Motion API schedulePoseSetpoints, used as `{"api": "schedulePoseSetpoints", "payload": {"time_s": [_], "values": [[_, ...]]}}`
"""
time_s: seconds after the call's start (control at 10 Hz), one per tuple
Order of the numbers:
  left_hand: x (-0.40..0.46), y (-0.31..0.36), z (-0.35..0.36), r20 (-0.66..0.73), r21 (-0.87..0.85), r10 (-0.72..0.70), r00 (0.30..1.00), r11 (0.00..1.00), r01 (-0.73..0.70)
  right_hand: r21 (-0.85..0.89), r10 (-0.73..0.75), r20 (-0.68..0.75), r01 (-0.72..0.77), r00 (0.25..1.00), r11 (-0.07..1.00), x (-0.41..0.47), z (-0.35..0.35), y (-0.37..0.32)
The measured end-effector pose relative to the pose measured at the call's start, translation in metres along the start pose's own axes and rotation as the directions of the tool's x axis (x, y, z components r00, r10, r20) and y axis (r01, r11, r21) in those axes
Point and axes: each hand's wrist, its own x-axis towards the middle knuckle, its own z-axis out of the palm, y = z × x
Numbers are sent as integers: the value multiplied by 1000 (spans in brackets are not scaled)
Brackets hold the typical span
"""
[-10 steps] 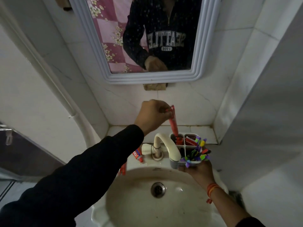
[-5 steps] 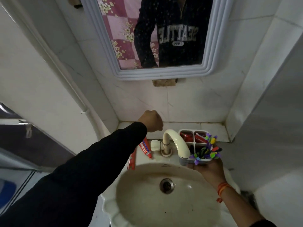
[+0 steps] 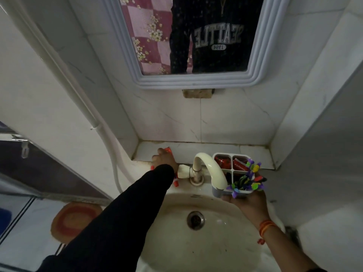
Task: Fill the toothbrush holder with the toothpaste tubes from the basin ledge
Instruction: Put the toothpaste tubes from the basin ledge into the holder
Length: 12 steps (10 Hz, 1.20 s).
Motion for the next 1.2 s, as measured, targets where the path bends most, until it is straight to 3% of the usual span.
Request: {"api": "schedulePoseSetpoints", "payload": {"time_s": [0.2, 0.3, 0.4, 0.5, 0.6, 0.7, 0.8, 0.9, 1.0, 1.1, 1.2], "values": [[-5, -1, -17, 3, -154, 46, 999, 987, -45, 8, -10, -2, 10, 1000, 1000, 0, -2, 0], [-16, 10, -47, -88, -205, 181, 980, 959, -195, 27, 27, 22, -27, 999, 999, 0, -1, -5], [-42, 31, -83, -259, -339, 303, 917, 861, -380, 17, 61, 20, -61, 998, 998, 1, -1, -4], [-78, 52, -110, -290, -396, 465, 837, 738, -547, 50, 86, 18, -87, 996, 995, 0, -2, -3], [-108, 65, -121, -224, -330, 639, 736, 661, -674, 73, 108, -1, -108, 994, 991, -5, -3, -12], [-124, 76, -119, -56, -232, 739, 672, 645, -728, 398, 97, 66, -116, 993, 910, -5, -7, -17], [-130, 90, -111, 124, -72, 789, 602, 612, -787, 393, 75, 113, -114, 991, 912, -1, -7, -12], [-132, 105, -101, 320, 132, 758, 568, 559, -819, 349, 99, -50, -75, 994, 934, 4, -2, 2], [-128, 115, -96, 482, 234, 662, 574, 533, -813, 290, 76, -71, -53, 995, 956, 5, 3, 8], [-125, 120, -103, 486, 177, 654, 580, 576, -798, 256, 12, -92, 12, 996, 966, 9, 2, 10], [-119, 109, -117, 374, 8, 717, 589, 632, -775, 230, 8, -91, 13, 996, 973, 7, -1, 14]]}}
